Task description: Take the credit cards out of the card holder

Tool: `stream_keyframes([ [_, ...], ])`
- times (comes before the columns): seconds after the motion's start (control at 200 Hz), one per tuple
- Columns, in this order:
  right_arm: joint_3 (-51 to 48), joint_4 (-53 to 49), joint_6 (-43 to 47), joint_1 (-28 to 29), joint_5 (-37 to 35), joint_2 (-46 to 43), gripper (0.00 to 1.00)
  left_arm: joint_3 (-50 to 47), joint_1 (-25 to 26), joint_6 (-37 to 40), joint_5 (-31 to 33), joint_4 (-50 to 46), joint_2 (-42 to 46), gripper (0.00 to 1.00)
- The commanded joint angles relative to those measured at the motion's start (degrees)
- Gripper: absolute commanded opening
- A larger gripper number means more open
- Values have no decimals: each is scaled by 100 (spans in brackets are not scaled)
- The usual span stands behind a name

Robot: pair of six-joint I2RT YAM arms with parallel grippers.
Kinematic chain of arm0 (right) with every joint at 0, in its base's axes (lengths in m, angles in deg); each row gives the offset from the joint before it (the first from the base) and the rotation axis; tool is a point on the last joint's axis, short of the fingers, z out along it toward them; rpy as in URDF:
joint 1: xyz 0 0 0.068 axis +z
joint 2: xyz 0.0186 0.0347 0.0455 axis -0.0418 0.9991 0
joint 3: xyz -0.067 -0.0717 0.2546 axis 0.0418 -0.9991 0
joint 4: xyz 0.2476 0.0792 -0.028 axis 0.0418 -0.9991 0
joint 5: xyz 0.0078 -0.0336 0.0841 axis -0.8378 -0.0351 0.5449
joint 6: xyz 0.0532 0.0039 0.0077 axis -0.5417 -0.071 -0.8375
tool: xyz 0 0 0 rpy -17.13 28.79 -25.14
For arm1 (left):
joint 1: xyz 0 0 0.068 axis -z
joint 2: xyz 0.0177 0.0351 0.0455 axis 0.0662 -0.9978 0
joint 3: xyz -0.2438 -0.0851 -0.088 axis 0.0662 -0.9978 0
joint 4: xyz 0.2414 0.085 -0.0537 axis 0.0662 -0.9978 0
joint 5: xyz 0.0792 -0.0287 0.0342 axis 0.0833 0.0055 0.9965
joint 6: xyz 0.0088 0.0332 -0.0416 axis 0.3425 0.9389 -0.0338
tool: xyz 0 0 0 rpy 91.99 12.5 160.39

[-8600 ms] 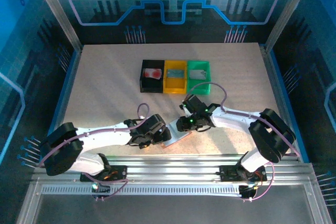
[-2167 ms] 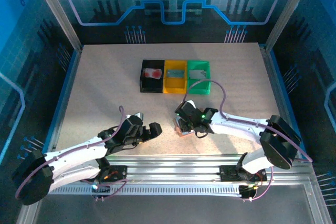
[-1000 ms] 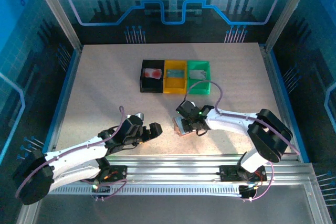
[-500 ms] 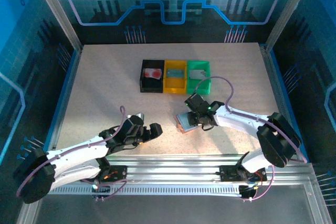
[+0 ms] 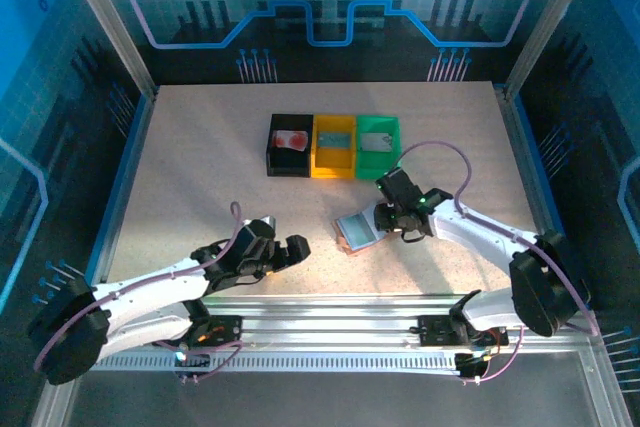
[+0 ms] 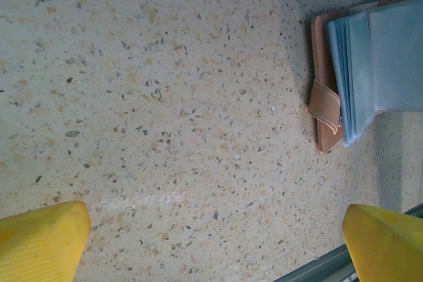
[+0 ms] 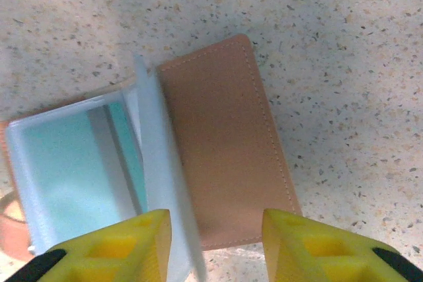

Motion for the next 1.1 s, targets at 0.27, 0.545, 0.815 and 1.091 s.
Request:
stream_keyframes([
  [0.27, 252, 47, 80, 443, 1358, -341, 33, 499, 12, 10, -274, -23, -540, 99],
  [0.545, 312, 274, 6, 577, 1257, 411, 31, 572, 85, -18, -293, 98, -703, 99],
  [0.815, 192, 511, 281, 92, 1397, 1047, 31, 582, 151, -33, -279, 98, -767, 99],
  [1.091, -96, 770, 228, -5, 1379, 1167, 32, 645, 170, -30, -318, 185, -930, 99],
])
